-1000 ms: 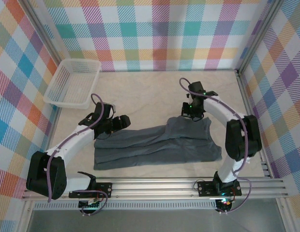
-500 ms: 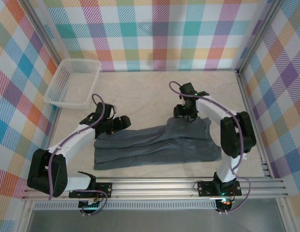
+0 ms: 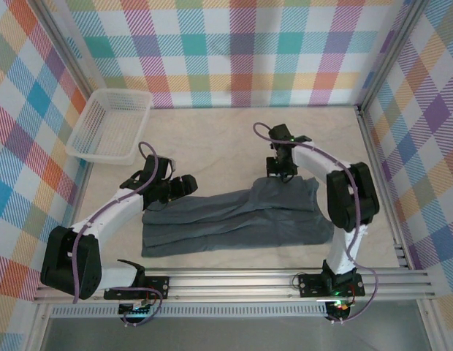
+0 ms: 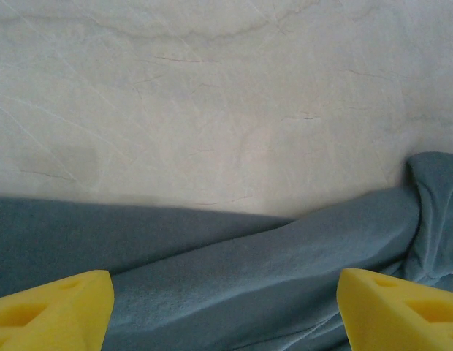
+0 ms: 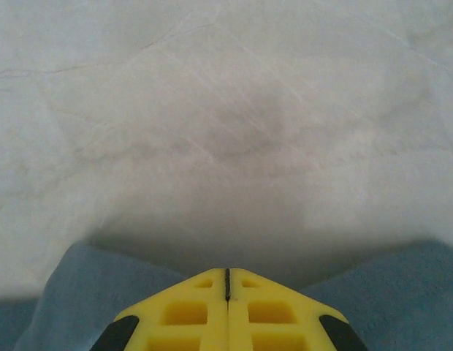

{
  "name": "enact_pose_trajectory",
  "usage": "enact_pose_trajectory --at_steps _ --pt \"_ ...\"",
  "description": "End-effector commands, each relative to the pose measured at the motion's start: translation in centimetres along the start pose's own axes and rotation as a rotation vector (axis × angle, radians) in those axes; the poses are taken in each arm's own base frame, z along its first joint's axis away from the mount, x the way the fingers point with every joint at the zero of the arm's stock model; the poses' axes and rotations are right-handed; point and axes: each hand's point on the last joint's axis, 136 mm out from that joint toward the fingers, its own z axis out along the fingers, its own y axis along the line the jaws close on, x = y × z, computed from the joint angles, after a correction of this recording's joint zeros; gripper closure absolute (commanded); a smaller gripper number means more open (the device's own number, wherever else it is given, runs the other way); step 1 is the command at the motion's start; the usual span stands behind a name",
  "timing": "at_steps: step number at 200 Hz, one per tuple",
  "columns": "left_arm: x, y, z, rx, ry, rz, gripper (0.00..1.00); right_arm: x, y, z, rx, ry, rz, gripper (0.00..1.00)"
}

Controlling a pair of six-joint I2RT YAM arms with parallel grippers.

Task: Fold the inside-out t-shirt

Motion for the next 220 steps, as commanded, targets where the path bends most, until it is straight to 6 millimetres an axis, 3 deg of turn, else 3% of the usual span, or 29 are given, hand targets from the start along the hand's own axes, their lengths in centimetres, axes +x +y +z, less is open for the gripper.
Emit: enact_pose_trajectory --at_steps 1,31,47,61,73,95,129,151,170,180,202,209,220 --pt "-0.2 -0.4 -0.4 0.001 -0.010 0.021 0.20 3.4 -0.9 -4.3 -0.014 -0.032 0.091 1.00" --pt "-0.4 -0.4 -0.2 -0.004 -0.013 0.028 0.20 14.5 -2.4 -6.4 -0.017 0.019 0.242 1.00" --pt "-0.5 -0.6 0.2 0.005 -0.004 0.028 0.20 18.8 -2.5 -7.3 -0.062 0.044 0.299 1.00" --pt "-0.5 -0.8 0.4 0.013 0.003 0.028 0.20 20.7 -2.7 -8.4 -0.100 0.049 0.348 0.69" --pt "-0.6 -1.0 0.3 0.016 0.002 0.030 0.20 19.8 -2.9 -10.1 -0.123 -0.018 0.363 0.56" --pt "-0.7 -1.3 -0.1 0.026 -0.010 0.039 0.20 15.2 -1.8 -11.9 -0.156 -0.167 0.300 0.52" --pt "0.1 -1.1 -0.6 0.004 0.004 0.047 0.22 9.9 0.8 -7.3 -0.043 -0.072 0.149 0.50" --pt "0.5 -0.9 -1.3 0.004 -0.010 0.049 0.25 8.4 -0.3 -4.1 0.098 -0.054 0.101 0.45" --pt "0.8 -0.8 -1.3 0.005 -0.003 0.046 0.25 7.9 -1.1 -2.5 0.162 -0.050 0.068 0.40" --pt "1.0 -0.8 -1.2 0.005 0.009 0.046 0.25 8.5 -1.2 -1.9 0.155 -0.011 0.074 0.49" --pt "1.3 -0.3 -1.1 -0.013 0.021 0.043 0.25 12.3 -1.6 -2.1 0.112 0.070 0.138 0.93" --pt "1.3 -0.1 -1.1 -0.021 0.019 0.041 0.25 13.7 -2.0 -2.5 0.099 0.082 0.168 1.00" --pt "1.4 0.0 -1.1 -0.025 0.016 0.042 0.24 15.8 -2.5 -3.5 0.074 0.093 0.216 1.00"
